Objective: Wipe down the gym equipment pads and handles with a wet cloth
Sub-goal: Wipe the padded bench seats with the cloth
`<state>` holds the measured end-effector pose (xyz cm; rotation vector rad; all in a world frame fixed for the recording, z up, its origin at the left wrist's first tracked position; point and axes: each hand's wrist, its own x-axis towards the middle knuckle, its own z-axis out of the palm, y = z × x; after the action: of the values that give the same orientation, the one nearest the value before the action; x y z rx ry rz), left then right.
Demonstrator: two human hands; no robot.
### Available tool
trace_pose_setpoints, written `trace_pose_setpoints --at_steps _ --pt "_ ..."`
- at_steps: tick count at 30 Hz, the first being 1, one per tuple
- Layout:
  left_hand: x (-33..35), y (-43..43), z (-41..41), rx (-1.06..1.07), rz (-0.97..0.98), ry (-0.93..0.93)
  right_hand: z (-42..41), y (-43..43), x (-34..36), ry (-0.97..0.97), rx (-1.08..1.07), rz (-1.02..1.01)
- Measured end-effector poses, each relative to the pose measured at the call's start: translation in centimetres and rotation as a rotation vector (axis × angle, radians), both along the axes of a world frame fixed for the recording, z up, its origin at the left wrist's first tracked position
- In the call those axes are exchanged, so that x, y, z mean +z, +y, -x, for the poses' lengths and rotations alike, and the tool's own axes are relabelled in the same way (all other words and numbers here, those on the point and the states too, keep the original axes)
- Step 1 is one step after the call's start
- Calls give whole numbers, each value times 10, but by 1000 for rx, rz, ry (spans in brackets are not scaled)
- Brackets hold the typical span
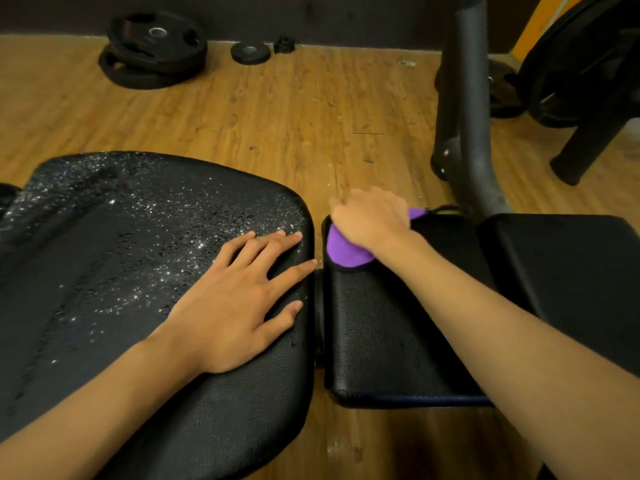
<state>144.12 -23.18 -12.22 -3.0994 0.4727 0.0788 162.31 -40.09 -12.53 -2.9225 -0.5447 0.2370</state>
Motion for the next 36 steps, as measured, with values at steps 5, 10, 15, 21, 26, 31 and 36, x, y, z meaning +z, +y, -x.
trace_pose_setpoints --at_steps 5,10,15,21,26,31,36 --pt "0 2 1 0 -8 17 2 -58 -2 -93 71 -26" --pt "-1 1 -1 2 -30 21 -8 -86 -1 -114 -239 32" --pt "0 -1 0 4 -48 34 13 -2 -1 -66 110 -101" --pt "1 -2 -1 -2 -43 38 4 -112 0 -159 -38 -34" --pt "1 -2 -1 3 -39 44 -4 -16 -2 -19 12 50" --pt "1 0 -1 -1 -40 40 19 -51 -7 -163 244 -108" --pt "0 -2 -2 4 -28 14 -15 -96 1 -37 -284 60"
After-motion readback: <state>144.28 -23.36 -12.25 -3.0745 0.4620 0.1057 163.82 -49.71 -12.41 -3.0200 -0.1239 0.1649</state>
